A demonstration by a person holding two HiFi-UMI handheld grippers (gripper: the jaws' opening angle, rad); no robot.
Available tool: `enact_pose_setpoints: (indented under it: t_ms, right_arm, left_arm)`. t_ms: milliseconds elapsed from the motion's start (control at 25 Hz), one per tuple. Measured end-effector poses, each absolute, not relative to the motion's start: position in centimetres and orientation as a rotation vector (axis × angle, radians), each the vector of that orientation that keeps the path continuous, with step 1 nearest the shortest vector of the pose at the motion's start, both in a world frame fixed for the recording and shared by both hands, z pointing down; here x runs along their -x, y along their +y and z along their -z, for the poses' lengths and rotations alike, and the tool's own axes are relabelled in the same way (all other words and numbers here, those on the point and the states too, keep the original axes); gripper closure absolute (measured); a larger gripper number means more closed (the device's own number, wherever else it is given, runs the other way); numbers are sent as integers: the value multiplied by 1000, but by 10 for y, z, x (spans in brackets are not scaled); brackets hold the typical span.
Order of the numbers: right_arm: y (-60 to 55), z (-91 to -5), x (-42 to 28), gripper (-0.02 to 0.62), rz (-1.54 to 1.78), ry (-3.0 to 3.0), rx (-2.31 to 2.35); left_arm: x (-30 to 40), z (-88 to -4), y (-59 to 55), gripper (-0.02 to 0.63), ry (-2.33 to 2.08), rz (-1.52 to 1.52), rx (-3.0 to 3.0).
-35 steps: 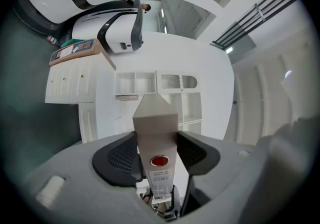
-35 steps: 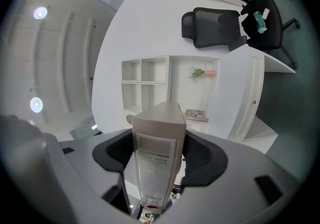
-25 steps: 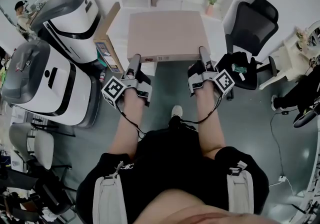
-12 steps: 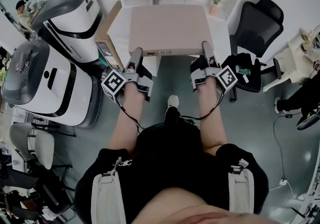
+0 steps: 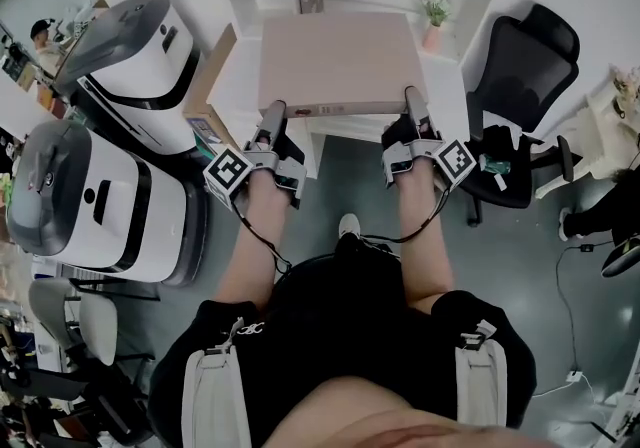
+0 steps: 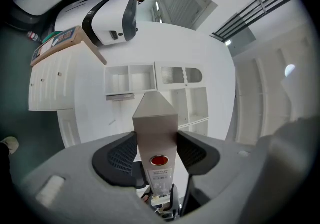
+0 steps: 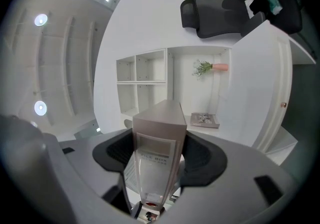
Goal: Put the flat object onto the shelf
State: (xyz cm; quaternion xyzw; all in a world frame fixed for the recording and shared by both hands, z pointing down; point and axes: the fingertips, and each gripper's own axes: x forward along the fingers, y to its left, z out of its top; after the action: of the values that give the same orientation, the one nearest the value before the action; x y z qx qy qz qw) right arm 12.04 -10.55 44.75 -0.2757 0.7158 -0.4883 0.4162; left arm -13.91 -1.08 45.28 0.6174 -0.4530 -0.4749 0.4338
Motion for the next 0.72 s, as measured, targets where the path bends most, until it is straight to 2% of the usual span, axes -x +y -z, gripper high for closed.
enact_pose_setpoints:
  t_ms: [720]
  right_arm:
    - [-345, -414, -104, 311, 1216, 1793, 716]
  left_arm:
    - [157, -417, -260, 353, -1088, 1160, -1545]
